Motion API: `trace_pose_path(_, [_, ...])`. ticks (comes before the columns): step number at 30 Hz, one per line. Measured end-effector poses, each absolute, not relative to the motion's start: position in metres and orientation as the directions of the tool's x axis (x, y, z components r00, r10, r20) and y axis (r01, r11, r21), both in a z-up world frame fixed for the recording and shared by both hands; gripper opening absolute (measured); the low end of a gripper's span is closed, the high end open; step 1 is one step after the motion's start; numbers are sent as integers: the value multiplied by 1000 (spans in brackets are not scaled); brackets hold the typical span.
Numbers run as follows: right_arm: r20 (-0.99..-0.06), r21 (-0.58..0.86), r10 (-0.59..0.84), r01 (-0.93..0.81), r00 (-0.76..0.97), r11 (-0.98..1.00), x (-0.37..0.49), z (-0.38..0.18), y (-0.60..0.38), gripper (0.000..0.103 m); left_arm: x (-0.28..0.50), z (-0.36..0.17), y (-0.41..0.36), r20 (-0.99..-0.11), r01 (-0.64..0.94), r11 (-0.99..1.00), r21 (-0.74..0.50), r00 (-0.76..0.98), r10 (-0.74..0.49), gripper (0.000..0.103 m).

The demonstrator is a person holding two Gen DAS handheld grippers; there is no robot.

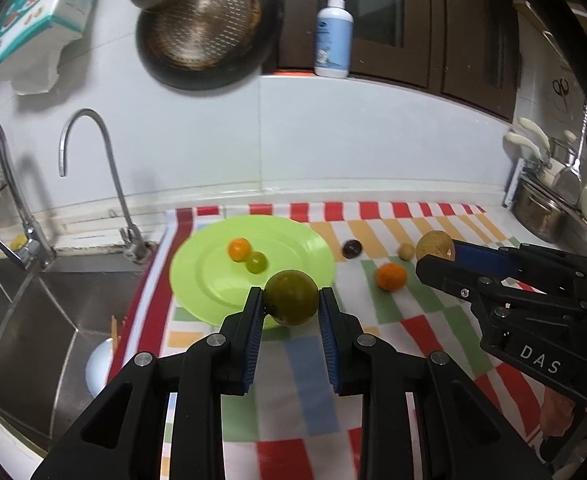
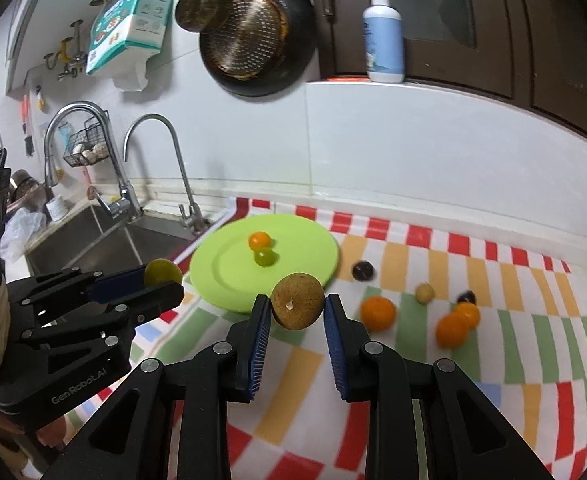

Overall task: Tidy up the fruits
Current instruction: 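Carry both fruits onto the lime-green plate and open both tools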

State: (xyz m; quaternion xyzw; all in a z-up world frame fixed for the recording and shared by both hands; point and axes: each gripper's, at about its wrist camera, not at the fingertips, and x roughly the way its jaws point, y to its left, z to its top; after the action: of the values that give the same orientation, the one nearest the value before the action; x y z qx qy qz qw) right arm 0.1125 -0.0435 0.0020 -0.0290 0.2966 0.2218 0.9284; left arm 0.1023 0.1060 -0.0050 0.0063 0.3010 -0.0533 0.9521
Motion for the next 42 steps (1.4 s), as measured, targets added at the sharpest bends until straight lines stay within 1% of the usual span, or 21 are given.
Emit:
trace_pose_path(7, [-571,81,426,-468,701,880,135,1,-21,29,119,-8,128,-573,73,997,-22,816,-72,27])
trace_pose_path(16, [-595,81,439,-493,673,866,171,-9,0,29,154,-23,143,-600,56,998,-20,798,-57,27])
trace_pose_path(31, [-683,118,442,-508,582,853,229,-61,23,29,210,-68,159,-679,37,999,-21,733,-41,27])
trace_pose_path(37, [-700,128,440,-506,563,853,243,-75,27,29,221,-79,161,-694,37,999,-17,719,-38,28])
trace_pose_path(38, [-700,124,435,-504,566,855,244,-76,27,29,223,-79,161,-694,36,999,-16,719,-37,29])
trace_pose_path(39, [-697,125,435,-500,570,857,246,-77,27,29,224,-79,162,-693,32,999,-11,720,-31,34])
trace_pose_path(42, [-687,127,430,-485,586,865,248,-74,23,36,223,-76,163,-684,14,1000,9,729,-4,35])
